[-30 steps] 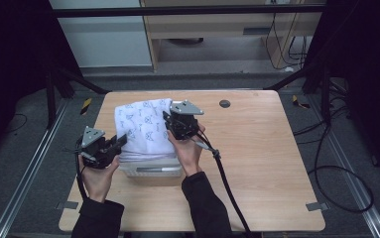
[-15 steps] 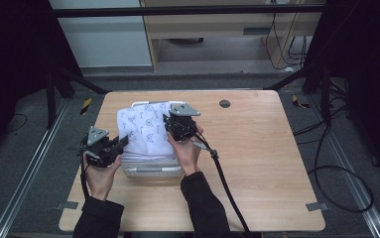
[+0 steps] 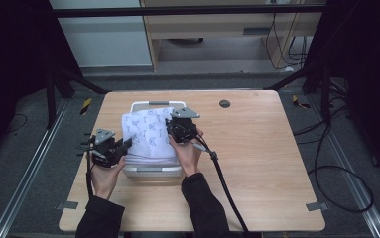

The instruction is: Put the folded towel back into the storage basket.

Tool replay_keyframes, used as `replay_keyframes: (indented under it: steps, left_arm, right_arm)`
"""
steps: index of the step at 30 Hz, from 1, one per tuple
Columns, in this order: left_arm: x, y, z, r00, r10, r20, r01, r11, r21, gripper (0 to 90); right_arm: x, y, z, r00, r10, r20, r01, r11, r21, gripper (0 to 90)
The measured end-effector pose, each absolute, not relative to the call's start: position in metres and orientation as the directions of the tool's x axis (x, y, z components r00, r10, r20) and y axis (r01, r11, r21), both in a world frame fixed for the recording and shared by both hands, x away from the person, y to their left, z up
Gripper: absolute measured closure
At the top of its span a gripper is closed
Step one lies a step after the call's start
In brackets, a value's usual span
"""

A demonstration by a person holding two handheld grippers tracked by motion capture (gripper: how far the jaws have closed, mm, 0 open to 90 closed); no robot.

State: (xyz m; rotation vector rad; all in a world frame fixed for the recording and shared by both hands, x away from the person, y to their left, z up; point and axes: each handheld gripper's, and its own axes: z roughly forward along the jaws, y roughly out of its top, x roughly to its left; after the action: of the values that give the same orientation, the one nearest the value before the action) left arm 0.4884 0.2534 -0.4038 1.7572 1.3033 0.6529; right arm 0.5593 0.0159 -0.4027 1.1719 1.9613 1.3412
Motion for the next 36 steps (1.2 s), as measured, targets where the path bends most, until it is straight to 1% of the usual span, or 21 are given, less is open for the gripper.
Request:
replay_keyframes:
  steps: [13,21,24,26,28,29,30,31,32,34,36]
  left_arm:
    - [0.496,0.249,-0.414,0.329,0.943,-0.061,0.531,-0.131,0.837,75.6]
    - [0.499,0.246,-0.420,0.327,0.943,-0.053,0.542,-0.142,0.828,75.4]
    - [0.502,0.245,-0.423,0.328,0.943,-0.057,0.562,-0.147,0.814,73.8]
    - [0.504,0.245,-0.426,0.315,0.948,-0.048,0.576,-0.150,0.804,70.9]
    - [0.504,0.245,-0.426,0.314,0.948,-0.044,0.574,-0.153,0.804,68.7]
    - [0.504,0.245,-0.426,0.314,0.948,-0.044,0.574,-0.153,0.804,68.6]
    - [0.503,0.245,-0.424,0.308,0.950,-0.039,0.561,-0.148,0.814,68.0]
    - [0.503,0.245,-0.424,0.308,0.950,-0.039,0.561,-0.148,0.814,66.6]
    - [0.501,0.245,-0.420,0.311,0.950,-0.039,0.554,-0.148,0.820,65.9]
    - [0.499,0.245,-0.417,0.311,0.950,-0.034,0.543,-0.148,0.826,65.5]
    - [0.498,0.244,-0.416,0.312,0.949,-0.040,0.537,-0.142,0.831,65.5]
  right_arm:
    - [0.565,0.015,-0.417,-0.494,0.866,0.075,0.410,0.156,0.899,77.9]
    - [0.568,0.016,-0.424,-0.489,0.870,0.058,0.421,0.178,0.890,77.1]
    - [0.569,0.015,-0.427,-0.484,0.873,0.058,0.433,0.181,0.883,75.9]
    - [0.570,0.017,-0.431,-0.488,0.872,0.032,0.439,0.214,0.873,70.9]
    - [0.572,0.017,-0.434,-0.496,0.868,0.029,0.461,0.234,0.856,65.2]
    - [0.572,0.017,-0.434,-0.496,0.868,0.029,0.461,0.234,0.856,65.2]
    - [0.574,0.016,-0.437,-0.497,0.868,0.016,0.470,0.254,0.846,59.2]
    - [0.574,0.016,-0.437,-0.497,0.868,0.016,0.470,0.254,0.846,59.2]
    - [0.574,0.014,-0.438,-0.496,0.868,0.010,0.461,0.254,0.850,55.9]
    - [0.573,0.012,-0.436,-0.495,0.869,0.010,0.453,0.248,0.857,52.1]
    - [0.572,0.011,-0.435,-0.497,0.868,0.008,0.446,0.247,0.860,50.8]
